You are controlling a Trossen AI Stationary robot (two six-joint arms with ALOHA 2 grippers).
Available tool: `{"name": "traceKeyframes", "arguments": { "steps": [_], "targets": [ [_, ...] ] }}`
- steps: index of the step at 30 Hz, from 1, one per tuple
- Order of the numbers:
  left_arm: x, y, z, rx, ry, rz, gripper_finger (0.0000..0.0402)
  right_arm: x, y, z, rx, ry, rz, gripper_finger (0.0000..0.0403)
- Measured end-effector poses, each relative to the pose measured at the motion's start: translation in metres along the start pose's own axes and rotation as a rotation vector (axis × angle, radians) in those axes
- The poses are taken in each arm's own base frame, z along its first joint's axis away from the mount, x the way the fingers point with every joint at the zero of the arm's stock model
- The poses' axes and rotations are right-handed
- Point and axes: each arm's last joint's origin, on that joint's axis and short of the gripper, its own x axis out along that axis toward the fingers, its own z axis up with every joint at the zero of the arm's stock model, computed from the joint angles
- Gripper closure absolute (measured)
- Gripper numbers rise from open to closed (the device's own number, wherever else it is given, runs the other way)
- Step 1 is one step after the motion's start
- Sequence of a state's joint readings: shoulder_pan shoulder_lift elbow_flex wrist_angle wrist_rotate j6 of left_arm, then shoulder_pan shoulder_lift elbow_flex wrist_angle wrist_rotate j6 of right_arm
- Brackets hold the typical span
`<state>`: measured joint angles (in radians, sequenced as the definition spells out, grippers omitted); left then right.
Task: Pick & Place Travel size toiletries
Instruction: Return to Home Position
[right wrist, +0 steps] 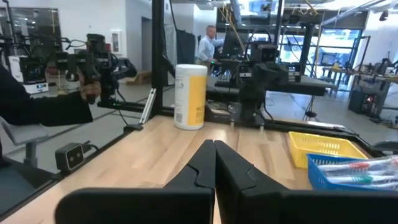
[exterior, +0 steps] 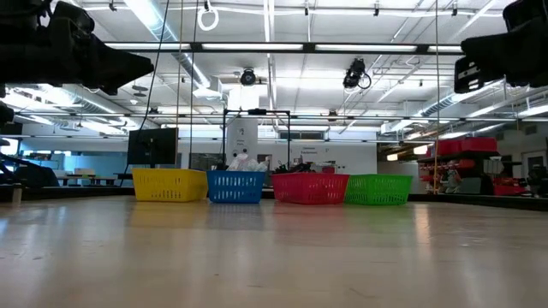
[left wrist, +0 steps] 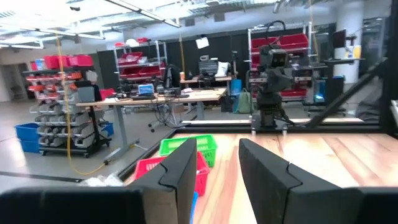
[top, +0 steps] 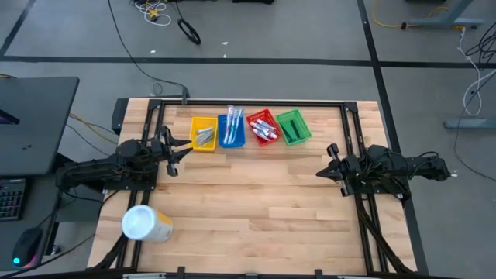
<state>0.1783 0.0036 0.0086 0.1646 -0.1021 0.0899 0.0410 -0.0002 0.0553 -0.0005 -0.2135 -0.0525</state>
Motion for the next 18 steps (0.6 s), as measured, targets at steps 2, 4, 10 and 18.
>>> {"name": "traceKeyframes", "arguments": {
  "steps": [2,4,10,18],
  "targets": [
    [0.0000,-0.0009,-0.0007,0.000,0.006,-0.029,0.0274,0.0014,0.0001,-0.0073,0.013,0.011,0.000,0.0401],
    [0.0000,-0.0017,-0.0019,0.000,0.016,-0.056,0.0274,0.0027,-0.0002,-0.0123,0.031,0.010,-0.007,0.0401],
    [0.0000,-0.0023,-0.0042,-0.001,0.039,-0.070,0.0274,0.0034,-0.0014,-0.0123,0.026,0.013,-0.044,0.0401],
    [-0.0003,-0.0028,-0.0091,-0.066,0.091,-0.075,0.0274,0.0018,-0.0096,-0.0127,0.138,0.005,-0.334,0.0401]
  ]
}}
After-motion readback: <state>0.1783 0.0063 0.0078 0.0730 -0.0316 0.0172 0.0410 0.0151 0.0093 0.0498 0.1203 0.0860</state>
